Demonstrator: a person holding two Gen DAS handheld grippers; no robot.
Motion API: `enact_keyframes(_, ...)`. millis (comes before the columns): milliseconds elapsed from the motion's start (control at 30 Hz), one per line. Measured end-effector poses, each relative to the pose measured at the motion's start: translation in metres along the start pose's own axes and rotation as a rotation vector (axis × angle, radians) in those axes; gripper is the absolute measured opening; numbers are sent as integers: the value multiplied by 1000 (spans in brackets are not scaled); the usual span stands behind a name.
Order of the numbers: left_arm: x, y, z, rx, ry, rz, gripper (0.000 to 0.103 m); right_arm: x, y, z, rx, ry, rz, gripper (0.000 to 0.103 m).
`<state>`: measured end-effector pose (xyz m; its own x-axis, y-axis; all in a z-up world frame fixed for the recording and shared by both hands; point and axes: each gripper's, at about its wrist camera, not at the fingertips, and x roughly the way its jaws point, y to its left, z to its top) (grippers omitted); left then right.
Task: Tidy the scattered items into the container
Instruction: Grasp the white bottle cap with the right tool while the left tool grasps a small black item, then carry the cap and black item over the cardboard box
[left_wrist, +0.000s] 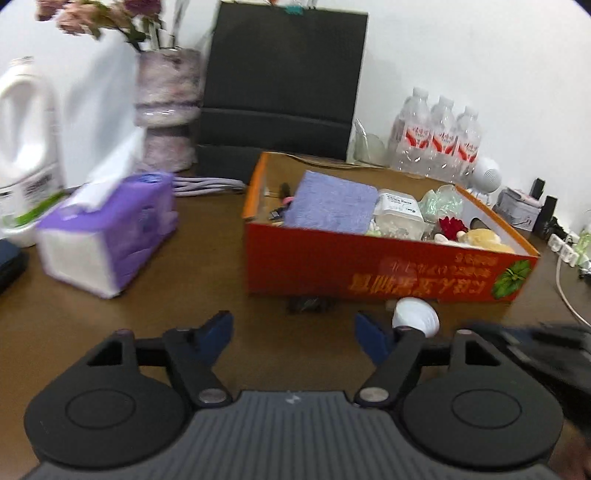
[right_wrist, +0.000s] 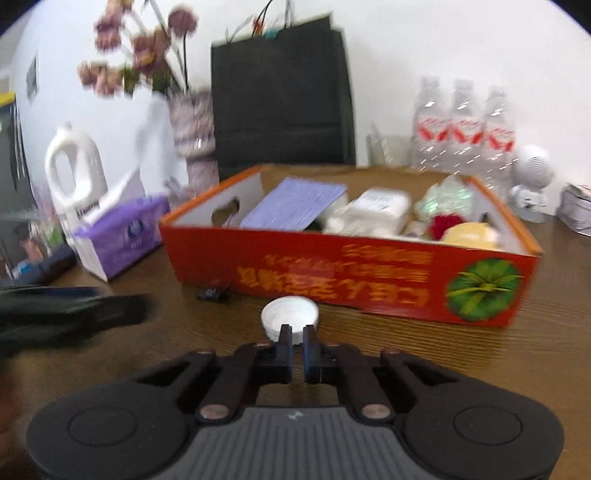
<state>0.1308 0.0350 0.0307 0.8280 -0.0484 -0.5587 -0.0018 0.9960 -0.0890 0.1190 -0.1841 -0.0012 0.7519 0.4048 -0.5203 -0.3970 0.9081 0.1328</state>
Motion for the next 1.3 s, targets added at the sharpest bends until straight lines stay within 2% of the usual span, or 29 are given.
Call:
enact_keyframes(100,25,-13,4,36,10,30,70,-13,-11,-6,14,-18,0,12)
enact_keyframes(133,31,-15,4,33,20,36,67,-14,-13,-7,19,-16,-1,21)
enact_keyframes(167,36,-15,5,21,32,36,67,-15,-16,-7,31,-16,2,38)
enact_keyframes(233,45,-15,8,-2,52,23,64,-14,-18,-6,42,-16,11,55)
enact_keyframes(367,52,-13,9,-21,54,42,54,-8,-13,-9,16,17,31,55)
enact_keyframes(400,53,-12,9,-26,60,34,46,-7,-11,-10,9,22,31,55)
enact_keyframes(467,54,-13,8,-18,57,30,43,-5,-7,-11,-5,27,29,57)
enact_keyframes(533,53,-14,7,-4,56,30,29,-4,-7,-12,-12,34,31,58)
enact_keyframes(633,53,-15,6,6,50,31,23,-1,-6,-12,-13,45,27,58)
enact_keyframes(900,43,-8,2,-17,54,9,19,20,5,5,-29,47,-4,58)
enact_keyframes(1100,35,-2,2,-43,68,1,18,52,14,14,-7,84,-82,58)
enact_keyframes(1133,33,-2,2,-41,63,0,18,55,15,15,-5,84,-88,56)
enact_keyframes(1200,27,-4,2,-32,47,-1,18,58,18,15,-20,84,-100,42)
enact_keyframes(1233,24,-6,2,-25,35,-2,18,57,20,15,-29,83,-103,39)
enact_keyframes(1300,15,-11,0,-5,1,5,18,53,22,13,-35,82,-113,39)
